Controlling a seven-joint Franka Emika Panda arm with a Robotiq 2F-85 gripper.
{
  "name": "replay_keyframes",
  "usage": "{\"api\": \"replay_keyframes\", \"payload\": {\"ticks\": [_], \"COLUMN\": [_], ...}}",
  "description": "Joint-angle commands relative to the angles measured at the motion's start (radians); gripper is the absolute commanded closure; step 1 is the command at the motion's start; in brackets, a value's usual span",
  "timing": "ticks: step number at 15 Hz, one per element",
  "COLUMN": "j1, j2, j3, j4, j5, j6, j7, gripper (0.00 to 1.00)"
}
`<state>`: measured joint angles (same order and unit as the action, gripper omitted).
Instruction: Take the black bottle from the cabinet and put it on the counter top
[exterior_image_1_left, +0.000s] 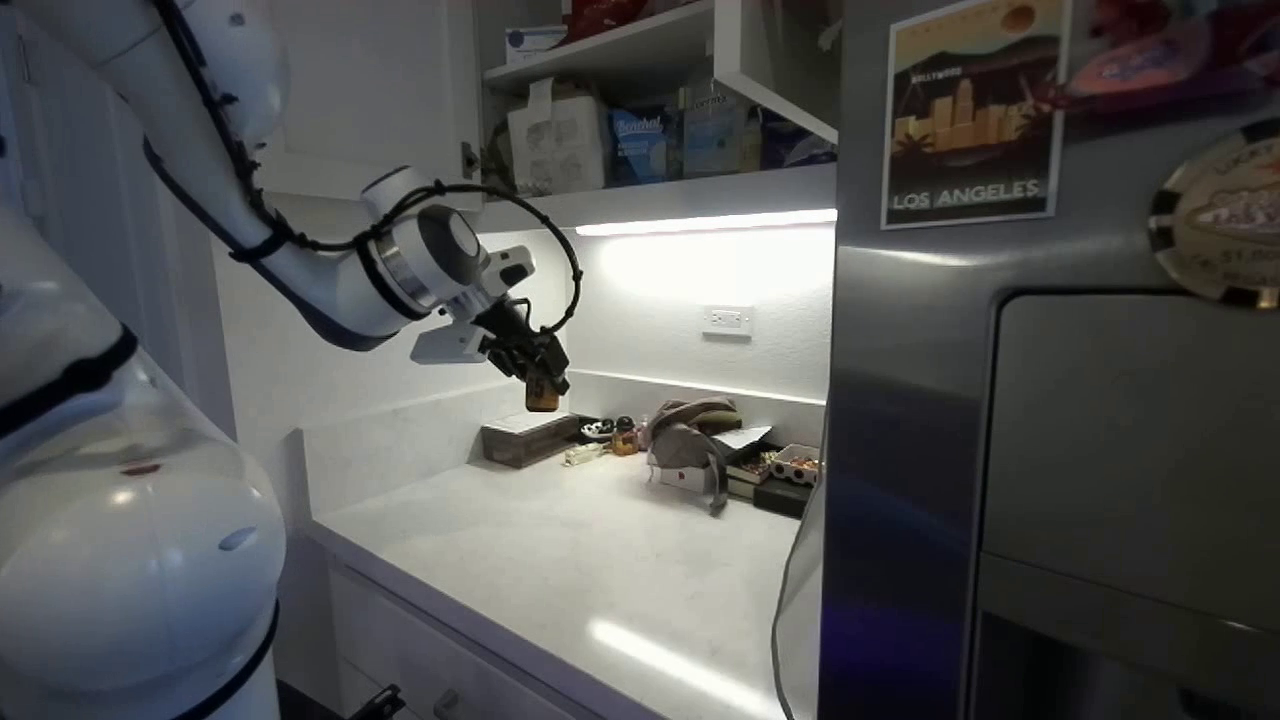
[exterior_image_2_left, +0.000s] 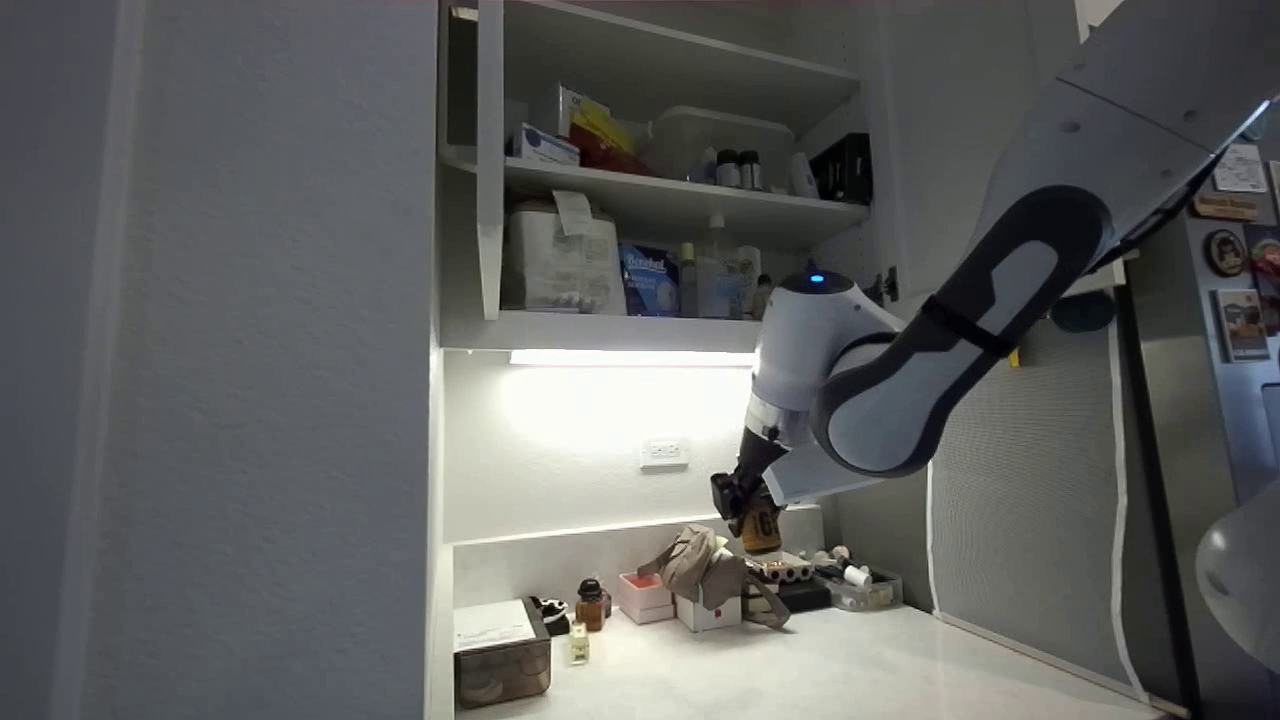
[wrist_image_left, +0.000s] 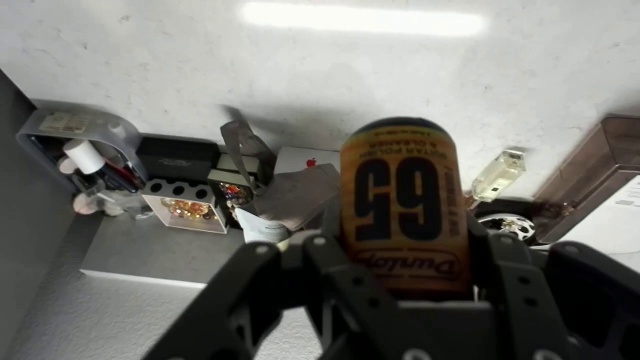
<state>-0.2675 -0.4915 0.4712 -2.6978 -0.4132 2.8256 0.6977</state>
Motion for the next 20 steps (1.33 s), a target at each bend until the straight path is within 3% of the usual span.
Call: {"api": "replay_keyframes", "payload": {"ticks": [1,5,12,13,20], "j1": [-0.114,-0.264,-0.58,-0.628,-0.979], "j2": [-0.029,0.015,0.033,-0.003,-0.058], "j3": [0.071,0.209,0.605,0.632,0.95], "j4": [-0.1,-0.107,0.015,-0.051,-0.085], "j5": [-0.07,-0.128,-0.149,-0.163,-0.139], "j6": [0.124,0.208,0.207,0.279,0.449], "j7": [0.13,0.266,0.468,0.485,0.523], "gripper": [0.73,0.73,0.73,0.73,0.73]}}
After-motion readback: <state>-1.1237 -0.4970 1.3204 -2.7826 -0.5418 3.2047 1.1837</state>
